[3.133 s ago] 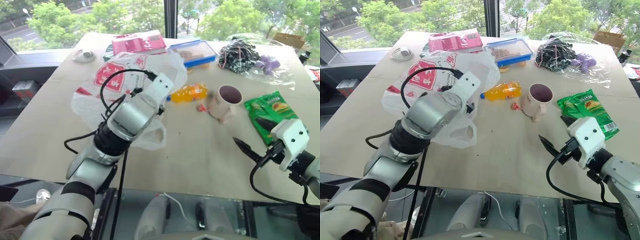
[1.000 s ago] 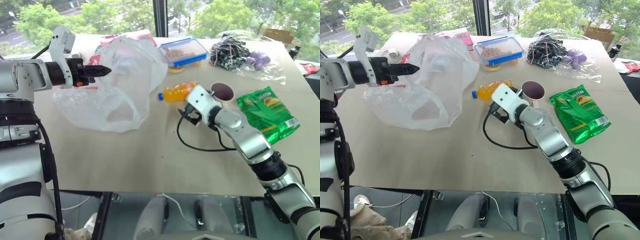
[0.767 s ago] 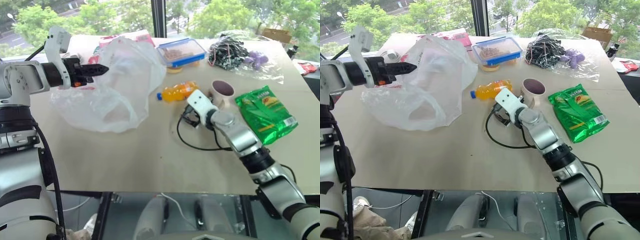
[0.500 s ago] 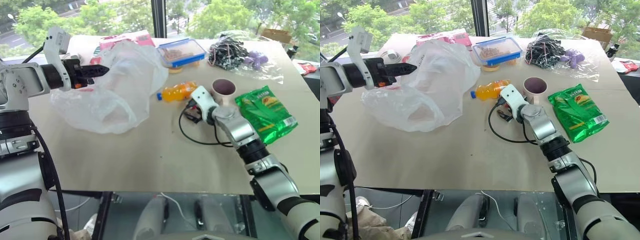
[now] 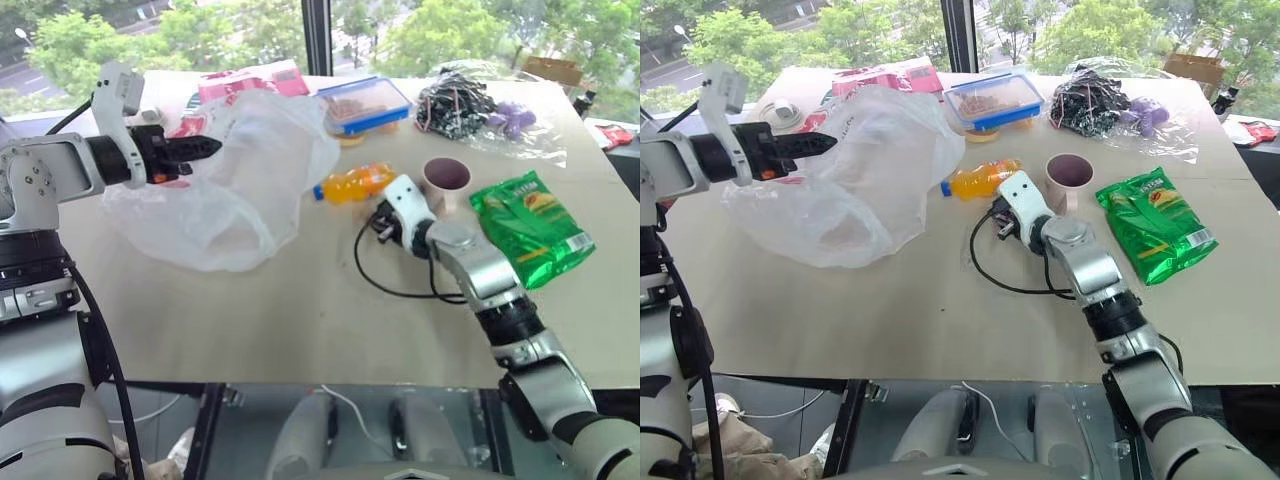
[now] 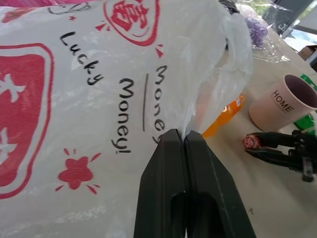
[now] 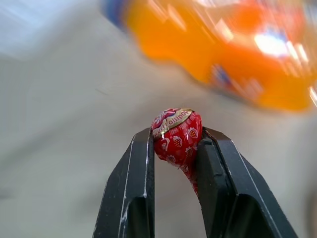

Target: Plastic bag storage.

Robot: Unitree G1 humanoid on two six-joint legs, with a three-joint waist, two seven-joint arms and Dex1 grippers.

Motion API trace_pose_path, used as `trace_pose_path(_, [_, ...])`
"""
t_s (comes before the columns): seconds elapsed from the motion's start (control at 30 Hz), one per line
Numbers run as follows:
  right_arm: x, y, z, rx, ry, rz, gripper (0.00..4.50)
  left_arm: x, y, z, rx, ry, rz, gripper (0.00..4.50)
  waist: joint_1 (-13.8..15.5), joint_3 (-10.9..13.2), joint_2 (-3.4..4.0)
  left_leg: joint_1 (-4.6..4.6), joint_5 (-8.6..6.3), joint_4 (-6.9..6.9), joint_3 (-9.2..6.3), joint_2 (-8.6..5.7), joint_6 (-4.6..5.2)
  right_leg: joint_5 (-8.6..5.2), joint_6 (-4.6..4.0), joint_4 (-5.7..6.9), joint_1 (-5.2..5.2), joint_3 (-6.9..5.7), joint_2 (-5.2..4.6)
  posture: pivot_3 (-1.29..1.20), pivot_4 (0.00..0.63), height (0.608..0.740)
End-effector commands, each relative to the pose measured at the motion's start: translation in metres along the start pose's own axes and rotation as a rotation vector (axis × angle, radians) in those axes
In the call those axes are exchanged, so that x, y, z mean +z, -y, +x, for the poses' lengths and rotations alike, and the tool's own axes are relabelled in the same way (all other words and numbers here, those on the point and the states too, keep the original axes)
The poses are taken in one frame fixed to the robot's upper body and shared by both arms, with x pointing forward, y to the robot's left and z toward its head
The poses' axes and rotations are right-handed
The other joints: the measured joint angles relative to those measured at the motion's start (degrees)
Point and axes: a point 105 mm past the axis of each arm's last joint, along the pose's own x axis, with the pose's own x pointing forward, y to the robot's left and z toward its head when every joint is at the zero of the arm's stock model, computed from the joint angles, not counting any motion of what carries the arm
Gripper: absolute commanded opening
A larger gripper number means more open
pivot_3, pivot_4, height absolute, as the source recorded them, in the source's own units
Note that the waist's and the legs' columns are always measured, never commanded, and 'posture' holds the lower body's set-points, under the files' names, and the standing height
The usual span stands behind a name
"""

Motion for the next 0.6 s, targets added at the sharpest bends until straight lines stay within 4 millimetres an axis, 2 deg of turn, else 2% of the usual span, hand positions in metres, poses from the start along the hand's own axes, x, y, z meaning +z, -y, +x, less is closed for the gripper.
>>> trace_pose_path(0.03, [0.052, -0.028, -0.009, 0.113, 0.162, -0.041, 0.64, 0.010, 0.010, -0.008, -0.030, 0.028, 0.038, 0.00, -0.05, 0.00, 0.00, 0.03, -0.04, 0.00, 0.01, 0.03, 0.06, 0.00, 0.00, 0.02, 0.00, 0.01, 0.02, 0.00, 0.150, 0.732])
trace_pose_path(0.1, [0.071, -0.044, 0.000, 0.144, 0.198, -0.077, 0.64, 0.007, 0.018, -0.007, -0.065, 0.011, 0.046, 0.00, -0.10, 0.00, 0.00, 0.05, -0.04, 0.00, 0.01, 0.06, 0.06, 0.00, 0.00, 0.05, 0.00, 0.00, 0.04, 0.00, 0.150, 0.732])
trace_pose_path(0.17, [0.080, -0.054, 0.015, 0.165, 0.202, -0.084, 0.64, 0.005, 0.026, -0.006, -0.098, -0.002, 0.059, 0.00, -0.06, 0.00, 0.00, 0.07, -0.03, 0.00, 0.00, 0.07, 0.05, 0.00, 0.00, 0.08, -0.01, 0.01, 0.04, 0.00, 0.150, 0.732])
trace_pose_path(0.23, [0.088, -0.063, 0.040, 0.168, 0.191, -0.101, 0.64, 0.004, 0.033, -0.007, -0.125, -0.012, 0.075, 0.00, -0.15, 0.00, 0.00, 0.10, -0.01, 0.00, 0.01, 0.08, 0.01, 0.00, -0.01, 0.09, -0.01, 0.01, 0.03, 0.00, 0.150, 0.732])
trace_pose_path(0.33, [0.094, -0.083, 0.089, 0.175, 0.166, -0.126, 0.64, 0.006, 0.037, -0.010, -0.150, 0.001, 0.065, 0.00, -0.26, 0.00, 0.00, 0.16, 0.07, -0.05, 0.04, 0.08, -0.13, 0.01, -0.05, 0.08, -0.04, 0.04, 0.04, 0.00, 0.150, 0.732])
trace_pose_path(0.4, [0.101, -0.104, 0.108, 0.221, 0.189, -0.160, 1.69, 0.007, 0.038, -0.013, -0.157, 0.017, 0.046, 0.00, -0.08, 0.00, -0.01, 0.19, 0.17, -0.16, 0.08, 0.07, -0.30, 0.03, -0.07, 0.05, -0.02, 0.07, 0.07, 0.00, 0.150, 0.732])
trace_pose_path(0.43, [0.106, -0.112, 0.113, 0.237, 0.211, -0.176, 1.96, 0.007, 0.038, -0.014, -0.160, 0.022, 0.039, 0.00, 0.15, 0.00, -0.03, 0.19, 0.18, -0.20, 0.02, 0.05, -0.31, 0.03, -0.08, 0.00, -0.03, 0.02, 0.05, 0.00, 0.150, 0.732])
trace_pose_path(0.47, [0.111, -0.116, 0.116, 0.237, 0.233, -0.188, 2.48, 0.007, 0.038, -0.016, -0.161, 0.025, 0.033, 0.00, 0.24, 0.00, -0.05, 0.17, 0.18, -0.20, -0.03, 0.02, -0.32, 0.03, -0.08, -0.06, -0.02, -0.05, 0.03, 0.00, 0.150, 0.732])
trace_pose_path(0.53, [0.122, -0.113, 0.117, 0.193, 0.291, -0.225, 3.25, 0.008, 0.037, -0.019, -0.161, 0.036, 0.016, 0.00, 0.18, -0.01, -0.08, 0.07, 0.18, -0.20, -0.11, -0.01, -0.33, 0.03, -0.08, -0.19, -0.02, -0.10, 0.01, 0.00, 0.150, 0.732])
trace_pose_path(0.57, [0.127, -0.106, 0.115, 0.167, 0.326, -0.228, 3.90, 0.008, 0.035, -0.020, -0.152, 0.040, 0.007, 0.00, 0.09, 0.00, -0.08, 0.05, 0.18, -0.24, -0.10, -0.06, -0.33, 0.04, -0.07, -0.25, -0.02, -0.09, -0.03, 0.00, 0.150, 0.732])
trace_pose_path(0.6, [0.127, -0.097, 0.112, 0.146, 0.348, -0.223, 4.28, 0.008, 0.031, -0.021, -0.136, 0.040, -0.003, 0.00, -0.02, 0.01, -0.08, 0.05, 0.18, -0.27, -0.10, -0.07, -0.33, 0.04, -0.08, -0.27, -0.03, -0.09, -0.04, 0.00, 0.150, 0.732])
